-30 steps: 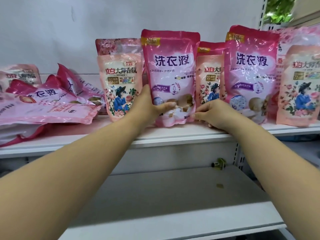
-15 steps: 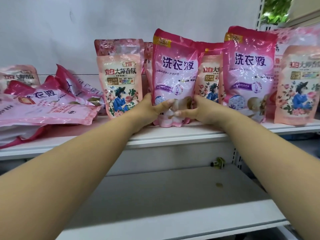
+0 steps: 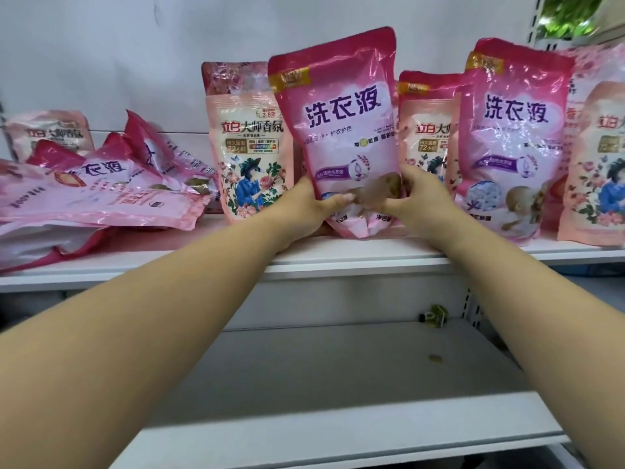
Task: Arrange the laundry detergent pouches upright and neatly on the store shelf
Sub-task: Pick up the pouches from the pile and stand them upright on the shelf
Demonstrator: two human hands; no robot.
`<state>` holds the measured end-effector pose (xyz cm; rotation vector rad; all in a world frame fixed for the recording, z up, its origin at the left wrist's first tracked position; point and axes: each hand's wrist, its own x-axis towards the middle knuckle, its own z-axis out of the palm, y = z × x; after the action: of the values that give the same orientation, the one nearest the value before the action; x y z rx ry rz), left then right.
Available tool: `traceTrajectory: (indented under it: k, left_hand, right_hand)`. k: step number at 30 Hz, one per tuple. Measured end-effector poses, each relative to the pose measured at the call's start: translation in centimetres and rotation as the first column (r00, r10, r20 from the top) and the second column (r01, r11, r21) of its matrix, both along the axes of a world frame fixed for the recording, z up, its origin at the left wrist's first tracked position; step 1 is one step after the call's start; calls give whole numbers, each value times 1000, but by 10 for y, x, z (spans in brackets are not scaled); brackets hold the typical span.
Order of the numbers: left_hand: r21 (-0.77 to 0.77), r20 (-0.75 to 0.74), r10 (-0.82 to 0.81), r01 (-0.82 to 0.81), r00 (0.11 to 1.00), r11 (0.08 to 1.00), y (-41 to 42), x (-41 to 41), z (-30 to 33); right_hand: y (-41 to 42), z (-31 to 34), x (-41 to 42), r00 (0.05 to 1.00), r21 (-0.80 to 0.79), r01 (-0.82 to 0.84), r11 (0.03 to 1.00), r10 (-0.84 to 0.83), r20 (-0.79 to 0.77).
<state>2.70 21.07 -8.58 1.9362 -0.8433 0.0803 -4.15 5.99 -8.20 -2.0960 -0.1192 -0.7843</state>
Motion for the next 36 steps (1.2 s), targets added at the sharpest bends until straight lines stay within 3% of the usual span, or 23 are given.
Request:
traceTrajectory:
  k: [11,18,22,28,33,36]
  left_hand:
    - [-49,23,74,-73,997,996,6,-5,3]
    - [112,12,91,-92,996,989,9,-11,4]
    - [124,21,96,-98,995,987,9,-11,4]
    - [64,17,27,-28,999,998,6,-13,4]
    - [49,13,58,-58,998,997,9,-7,1]
    - [32,2,73,-73,997,997,8,-4,0]
  right_hand:
    - [-4,-2,-1,967,19,-45,999,48,-250]
    - [-3,-1,0,949,123,-134,983,163,-268]
    - [-5,-2,-1,953,153,-169,974,201,-225]
    - [-4,-2,-5,994,73,-36,997,43,-103]
    - [-3,0,-3,957,53,-26,998,40,-288]
    - [-2,0,-3,952,70,-31,997,51,-302]
